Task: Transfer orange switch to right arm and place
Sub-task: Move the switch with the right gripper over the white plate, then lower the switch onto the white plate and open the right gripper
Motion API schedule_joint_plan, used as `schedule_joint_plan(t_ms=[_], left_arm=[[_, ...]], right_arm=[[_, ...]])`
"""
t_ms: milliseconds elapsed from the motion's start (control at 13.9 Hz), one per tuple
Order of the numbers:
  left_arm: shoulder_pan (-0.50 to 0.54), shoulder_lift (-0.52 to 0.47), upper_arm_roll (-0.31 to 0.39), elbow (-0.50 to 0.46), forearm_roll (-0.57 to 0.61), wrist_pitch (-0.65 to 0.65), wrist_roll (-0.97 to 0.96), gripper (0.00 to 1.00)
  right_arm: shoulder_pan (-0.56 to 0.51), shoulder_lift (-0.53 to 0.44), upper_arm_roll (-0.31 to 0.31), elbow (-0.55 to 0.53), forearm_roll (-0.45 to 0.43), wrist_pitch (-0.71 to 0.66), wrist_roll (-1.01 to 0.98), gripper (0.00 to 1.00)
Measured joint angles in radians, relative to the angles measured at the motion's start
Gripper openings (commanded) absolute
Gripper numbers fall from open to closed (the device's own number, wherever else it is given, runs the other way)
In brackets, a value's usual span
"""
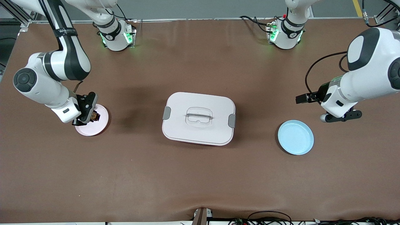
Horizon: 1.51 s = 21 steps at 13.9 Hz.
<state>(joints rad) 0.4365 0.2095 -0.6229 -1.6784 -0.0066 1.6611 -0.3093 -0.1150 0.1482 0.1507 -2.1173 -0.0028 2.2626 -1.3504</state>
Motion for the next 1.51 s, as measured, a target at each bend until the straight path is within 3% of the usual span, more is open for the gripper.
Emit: schedule_joint_plan(t_ms=[360,864,1512], left_arm=[[0.061,-0.024,0.0,0.002,0.03,0.087,0.099,1.0],[0.105,-0.054,0.001,0.052,0.032,0.095,0.13,1.0],[0.164,-0.13,-0.001,0.06,0.032,0.079,0.179,1.0]], right_arm=[[-0.057,0.001,0.0,-0.127,-0.001,0.164,-0.088,0.0],[-0.096,0.048,-0.001,-0.214,-0.001,0.305,-0.199,0.0],[-0.167,0.176,0.002,-0.23,-0.001,0.443,-0.323,0.0]])
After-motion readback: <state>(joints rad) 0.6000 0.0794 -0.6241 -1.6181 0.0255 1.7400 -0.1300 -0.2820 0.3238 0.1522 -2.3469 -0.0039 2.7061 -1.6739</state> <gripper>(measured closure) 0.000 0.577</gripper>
